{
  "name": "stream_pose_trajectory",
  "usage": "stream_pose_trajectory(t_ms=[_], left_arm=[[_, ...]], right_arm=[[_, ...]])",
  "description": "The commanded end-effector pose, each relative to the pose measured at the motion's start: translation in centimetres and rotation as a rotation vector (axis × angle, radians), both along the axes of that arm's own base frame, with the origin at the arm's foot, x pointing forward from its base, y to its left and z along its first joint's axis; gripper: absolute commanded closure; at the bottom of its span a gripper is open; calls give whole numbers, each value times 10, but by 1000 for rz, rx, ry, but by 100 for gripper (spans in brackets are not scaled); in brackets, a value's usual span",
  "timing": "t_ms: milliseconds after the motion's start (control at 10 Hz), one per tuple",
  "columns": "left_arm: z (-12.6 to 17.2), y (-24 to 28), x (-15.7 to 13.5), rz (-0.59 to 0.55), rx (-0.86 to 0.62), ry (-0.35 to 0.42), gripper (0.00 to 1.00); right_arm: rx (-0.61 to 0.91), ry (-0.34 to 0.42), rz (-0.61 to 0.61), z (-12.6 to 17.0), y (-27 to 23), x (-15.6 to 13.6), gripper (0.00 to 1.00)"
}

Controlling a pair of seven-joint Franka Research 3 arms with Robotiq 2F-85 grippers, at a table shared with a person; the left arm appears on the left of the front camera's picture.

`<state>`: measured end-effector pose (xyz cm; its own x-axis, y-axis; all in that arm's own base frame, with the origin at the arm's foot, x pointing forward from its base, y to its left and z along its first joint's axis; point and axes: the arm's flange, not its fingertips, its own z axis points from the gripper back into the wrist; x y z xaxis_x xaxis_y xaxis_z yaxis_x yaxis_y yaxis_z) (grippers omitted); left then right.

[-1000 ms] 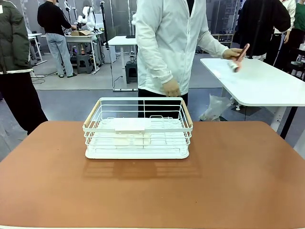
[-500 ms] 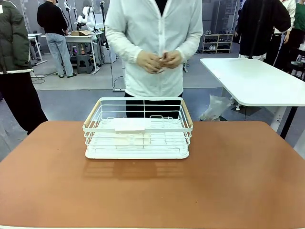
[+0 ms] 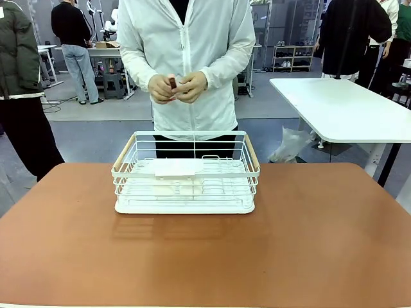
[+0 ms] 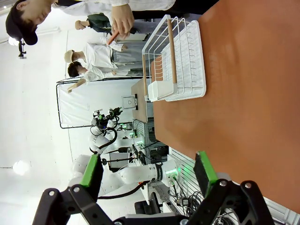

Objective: Clean the table.
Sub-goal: Pick up the Lint Roller when the human hands it over.

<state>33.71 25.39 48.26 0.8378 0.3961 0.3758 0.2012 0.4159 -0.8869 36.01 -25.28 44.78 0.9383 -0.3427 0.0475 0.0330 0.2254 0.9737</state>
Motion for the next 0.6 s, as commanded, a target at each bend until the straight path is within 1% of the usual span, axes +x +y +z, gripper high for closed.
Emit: stream_pose_trajectory(t_ms=[0,500], left_arm=[[0,2,-2,3,-7,-4,0],[0,2,-2,3,-7,-4,0]], right_arm=[[-2,-2,1,2,-2,-1,0],[-2,-2,1,2,-2,-1,0]])
